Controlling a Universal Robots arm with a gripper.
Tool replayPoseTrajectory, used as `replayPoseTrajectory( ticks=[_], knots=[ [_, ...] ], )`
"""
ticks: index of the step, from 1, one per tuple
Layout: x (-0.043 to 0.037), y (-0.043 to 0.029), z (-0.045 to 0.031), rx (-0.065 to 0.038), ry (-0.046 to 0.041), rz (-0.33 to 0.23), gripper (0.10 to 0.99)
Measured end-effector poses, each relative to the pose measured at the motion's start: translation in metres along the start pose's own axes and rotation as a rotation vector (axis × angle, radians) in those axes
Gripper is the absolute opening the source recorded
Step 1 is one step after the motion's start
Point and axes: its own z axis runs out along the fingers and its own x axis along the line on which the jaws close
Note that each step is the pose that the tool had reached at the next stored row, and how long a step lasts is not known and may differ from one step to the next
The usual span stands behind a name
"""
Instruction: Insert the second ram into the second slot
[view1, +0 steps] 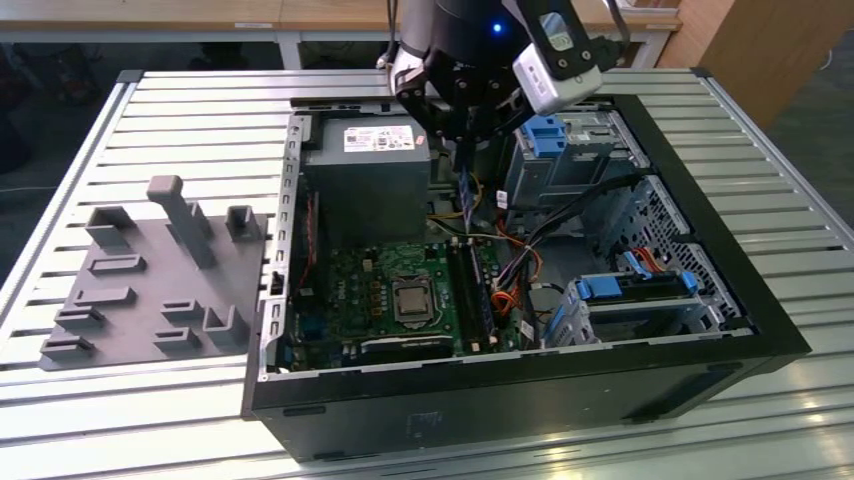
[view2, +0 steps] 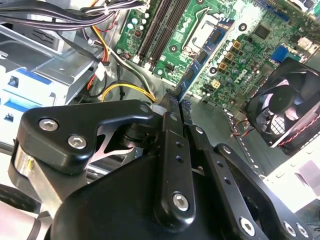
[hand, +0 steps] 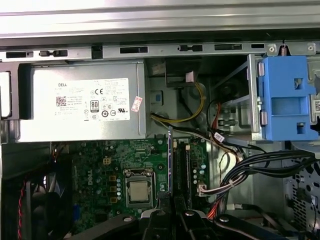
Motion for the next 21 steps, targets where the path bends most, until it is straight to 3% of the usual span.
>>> replayPoseTrajectory(
  ticks=[4,6,21],
  knots=[
    [0.0000,-0.0001,0.0013,0.000,0.0002,0.000,0.137],
    [0.0000,-0.0003,0.0063,0.000,0.0002,0.000,0.137],
    [-0.0001,-0.0013,0.0110,0.000,0.0002,0.000,0.137]
  ],
)
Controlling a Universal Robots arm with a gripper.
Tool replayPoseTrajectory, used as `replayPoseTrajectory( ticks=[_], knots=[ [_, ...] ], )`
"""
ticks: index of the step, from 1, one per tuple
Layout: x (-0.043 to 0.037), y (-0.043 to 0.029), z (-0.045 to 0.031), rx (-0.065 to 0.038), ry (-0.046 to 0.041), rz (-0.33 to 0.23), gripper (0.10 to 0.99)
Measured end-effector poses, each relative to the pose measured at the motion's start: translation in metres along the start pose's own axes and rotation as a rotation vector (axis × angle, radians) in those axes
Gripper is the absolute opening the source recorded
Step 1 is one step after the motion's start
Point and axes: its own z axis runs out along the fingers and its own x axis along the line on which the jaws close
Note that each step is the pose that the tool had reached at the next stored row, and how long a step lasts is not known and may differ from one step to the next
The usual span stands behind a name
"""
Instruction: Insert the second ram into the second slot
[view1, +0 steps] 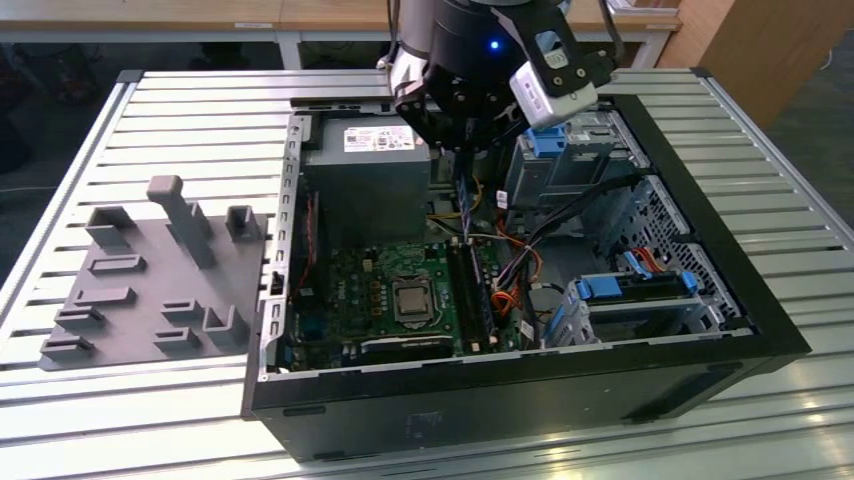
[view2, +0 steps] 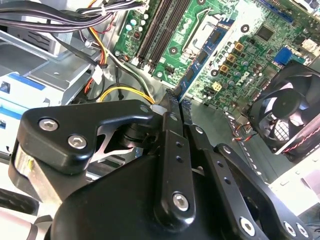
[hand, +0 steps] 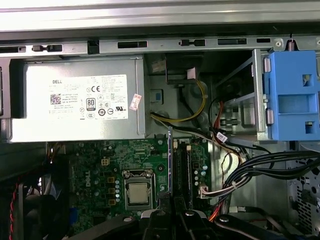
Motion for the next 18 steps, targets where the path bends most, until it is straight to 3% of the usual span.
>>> replayPoseTrajectory(
  ticks=[18],
  knots=[
    [-0.0001,-0.0013,0.0049,0.000,0.0000,0.000,0.137]
  ],
)
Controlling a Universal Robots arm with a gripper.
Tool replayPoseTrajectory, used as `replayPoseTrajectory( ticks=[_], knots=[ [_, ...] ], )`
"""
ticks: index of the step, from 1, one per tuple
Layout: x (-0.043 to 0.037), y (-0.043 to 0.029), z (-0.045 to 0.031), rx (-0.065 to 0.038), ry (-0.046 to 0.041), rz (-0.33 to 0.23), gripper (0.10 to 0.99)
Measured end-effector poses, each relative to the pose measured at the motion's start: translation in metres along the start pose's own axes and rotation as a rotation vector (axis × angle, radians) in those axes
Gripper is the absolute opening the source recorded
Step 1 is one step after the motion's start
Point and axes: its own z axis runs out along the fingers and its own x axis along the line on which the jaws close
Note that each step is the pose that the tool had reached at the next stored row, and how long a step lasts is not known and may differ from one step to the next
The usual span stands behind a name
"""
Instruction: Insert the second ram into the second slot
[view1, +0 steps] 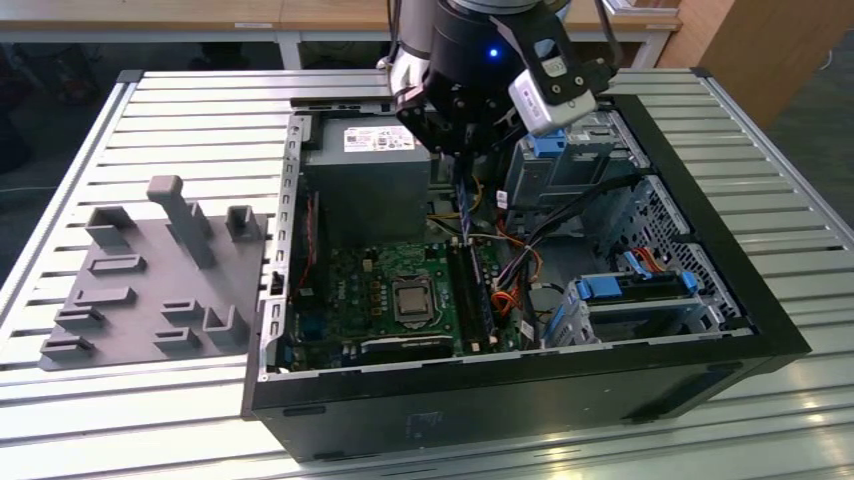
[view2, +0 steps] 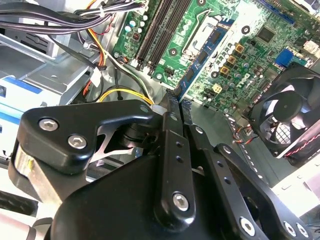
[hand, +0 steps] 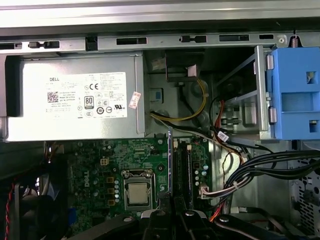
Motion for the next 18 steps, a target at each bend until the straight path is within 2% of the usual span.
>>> replayPoseTrajectory(
  ticks=[18],
  knots=[
    [0.0000,-0.0006,0.0039,0.000,0.0000,0.000,0.137]
  ],
)
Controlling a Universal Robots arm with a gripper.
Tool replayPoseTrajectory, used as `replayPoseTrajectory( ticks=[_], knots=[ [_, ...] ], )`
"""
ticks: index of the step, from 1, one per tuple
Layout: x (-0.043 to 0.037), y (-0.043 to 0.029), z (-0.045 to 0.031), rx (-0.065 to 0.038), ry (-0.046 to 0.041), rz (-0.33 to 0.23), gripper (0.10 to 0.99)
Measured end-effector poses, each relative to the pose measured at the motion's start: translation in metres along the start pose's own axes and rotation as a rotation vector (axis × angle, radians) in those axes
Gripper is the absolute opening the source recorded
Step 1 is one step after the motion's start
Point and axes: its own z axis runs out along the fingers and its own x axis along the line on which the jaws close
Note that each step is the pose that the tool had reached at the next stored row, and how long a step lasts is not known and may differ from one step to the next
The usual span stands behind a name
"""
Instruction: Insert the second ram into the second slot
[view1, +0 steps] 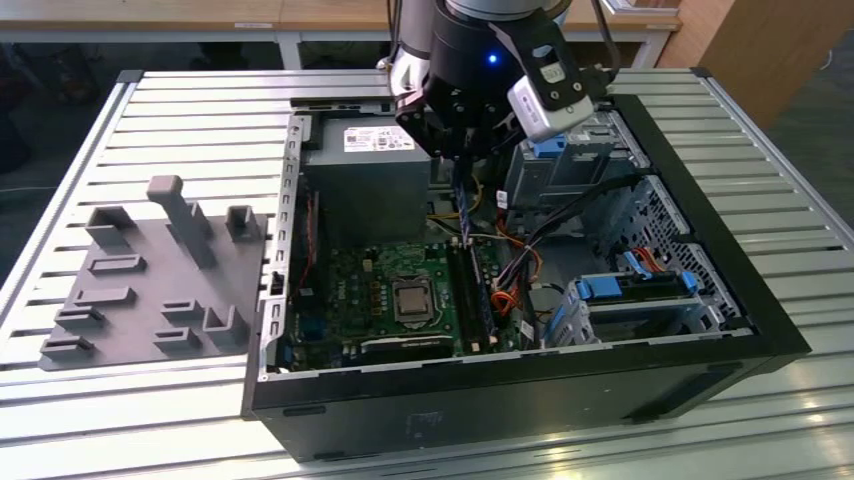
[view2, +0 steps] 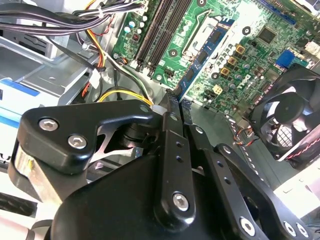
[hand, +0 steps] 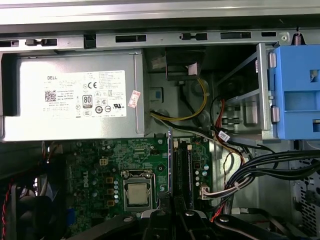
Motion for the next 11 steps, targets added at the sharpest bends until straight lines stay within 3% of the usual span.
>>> replayPoseTrajectory(
  ticks=[11],
  knots=[
    [0.0000,-0.0004,0.0025,0.000,0.0000,0.000,0.137]
  ],
)
